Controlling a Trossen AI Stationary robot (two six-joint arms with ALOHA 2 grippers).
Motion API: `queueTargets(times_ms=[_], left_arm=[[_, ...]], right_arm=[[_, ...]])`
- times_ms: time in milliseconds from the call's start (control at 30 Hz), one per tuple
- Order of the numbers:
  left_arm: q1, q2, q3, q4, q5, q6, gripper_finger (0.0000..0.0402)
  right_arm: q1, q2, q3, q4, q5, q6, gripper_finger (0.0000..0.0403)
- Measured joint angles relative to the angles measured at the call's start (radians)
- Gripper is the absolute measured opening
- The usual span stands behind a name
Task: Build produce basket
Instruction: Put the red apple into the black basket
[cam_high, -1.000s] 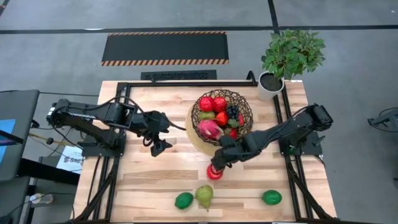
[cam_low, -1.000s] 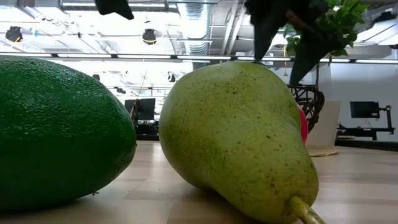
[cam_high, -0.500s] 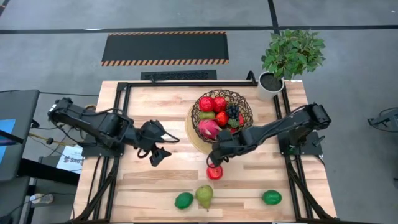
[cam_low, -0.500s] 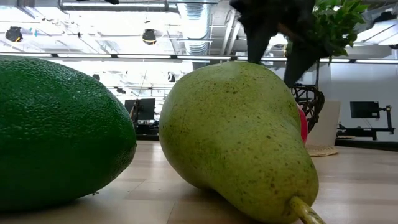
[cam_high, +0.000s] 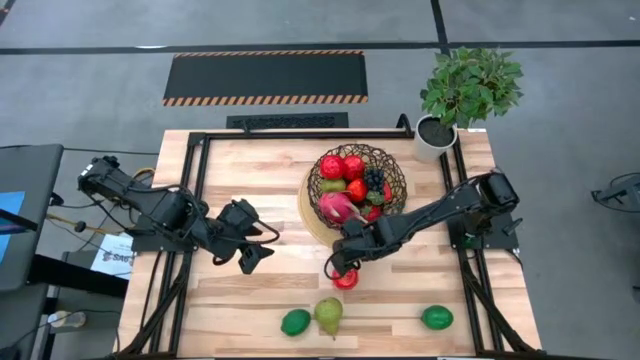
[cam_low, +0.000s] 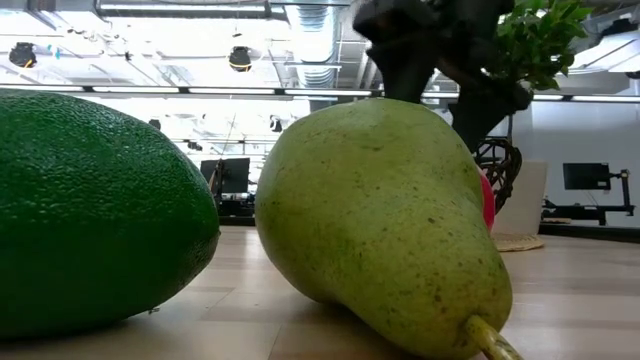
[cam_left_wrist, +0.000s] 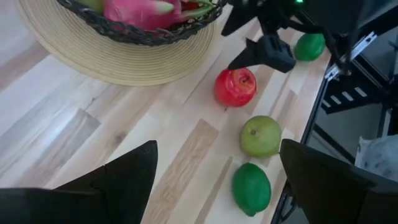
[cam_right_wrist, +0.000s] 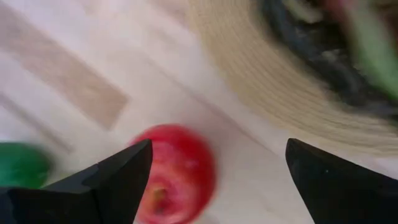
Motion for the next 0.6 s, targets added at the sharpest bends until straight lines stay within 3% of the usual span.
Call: queueTargets(times_ms=[600], left_arm=[[-0.009,0.002,0.0,0.002,-0.003,-0.013,0.0324]], right_arm=[[0.129,0.081,0.03,0.073,0.022,0.112,0.0386]])
